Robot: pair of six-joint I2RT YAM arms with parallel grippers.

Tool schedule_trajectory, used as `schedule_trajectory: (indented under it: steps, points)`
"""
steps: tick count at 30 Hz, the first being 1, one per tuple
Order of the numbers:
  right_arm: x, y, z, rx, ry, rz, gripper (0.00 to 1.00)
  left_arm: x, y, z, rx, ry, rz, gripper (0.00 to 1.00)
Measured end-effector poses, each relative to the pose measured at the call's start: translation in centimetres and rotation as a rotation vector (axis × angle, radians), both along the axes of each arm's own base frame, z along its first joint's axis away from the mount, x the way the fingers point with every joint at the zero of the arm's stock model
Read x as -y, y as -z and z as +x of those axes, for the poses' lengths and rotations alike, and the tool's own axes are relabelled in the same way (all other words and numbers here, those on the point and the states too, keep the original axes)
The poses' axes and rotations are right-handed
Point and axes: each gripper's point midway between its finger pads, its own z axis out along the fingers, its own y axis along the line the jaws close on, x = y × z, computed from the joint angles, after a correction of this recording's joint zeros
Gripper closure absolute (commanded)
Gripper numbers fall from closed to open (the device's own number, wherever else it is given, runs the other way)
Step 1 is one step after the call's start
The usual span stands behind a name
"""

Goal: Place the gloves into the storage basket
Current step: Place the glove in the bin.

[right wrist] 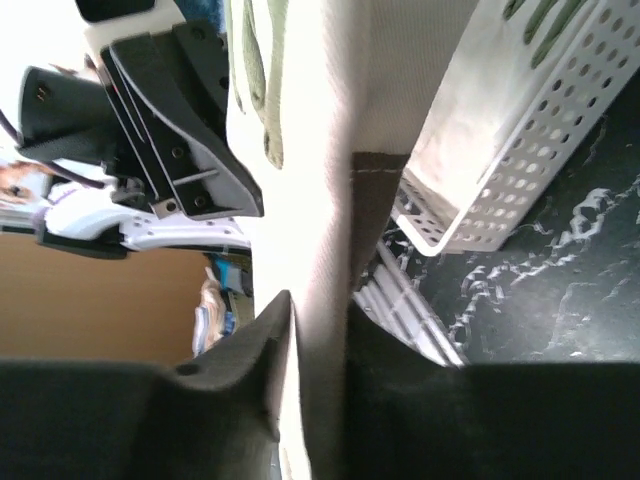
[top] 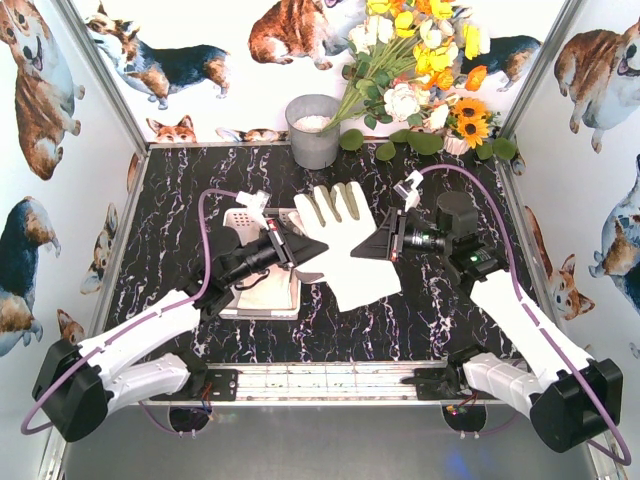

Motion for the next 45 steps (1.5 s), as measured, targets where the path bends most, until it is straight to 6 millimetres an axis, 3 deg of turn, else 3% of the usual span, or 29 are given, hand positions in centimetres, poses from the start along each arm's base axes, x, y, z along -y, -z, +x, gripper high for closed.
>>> schedule_trajectory:
  steps: [3, 8, 17, 23, 31, 34, 38, 45]
  points:
    - [-0.1, -0.5, 0.0, -0.006, -0.001, 0.02, 0.49, -0.2, -1.1, -0.7, 0.04, 0.018, -0.034, 1.0]
    - [-0.8, -3.0, 0.1, 0.024, -0.045, 0.112, 0.31, 0.1, -2.4, -2.1, 0.097, 0.098, -0.084, 1.0]
    - [-1.3, -5.6, -0.5, 0.08, -0.131, 0.203, 0.23, 0.7, -3.9, -5.1, 0.15, 0.281, -0.092, 1.0]
    - [-1.3, -5.8, -1.4, 0.087, -0.18, 0.219, 0.35, 0.4, -4.3, -5.4, 0.174, 0.28, -0.054, 1.0]
    - [-1.0, -5.3, -2.2, 0.109, -0.192, 0.199, 0.51, -1.4, -5.3, -3.1, 0.202, 0.149, 0.057, 1.0]
    - [-0.9, -4.6, -2.1, 0.103, -0.181, 0.18, 0.67, -1.9, -4.0, -2.5, 0.172, 0.122, 0.101, 1.0]
    - [-1.1, -3.1, -1.8, 0.078, -0.153, 0.135, 0.97, -2.2, -2.3, -2.0, 0.121, 0.106, 0.177, 1.0]
    - [-3.4, 0.8, 0.6, -0.001, -0.031, 0.002, 1.0, -4.6, -0.8, 0.2, 0.025, 0.041, 0.396, 1.0]
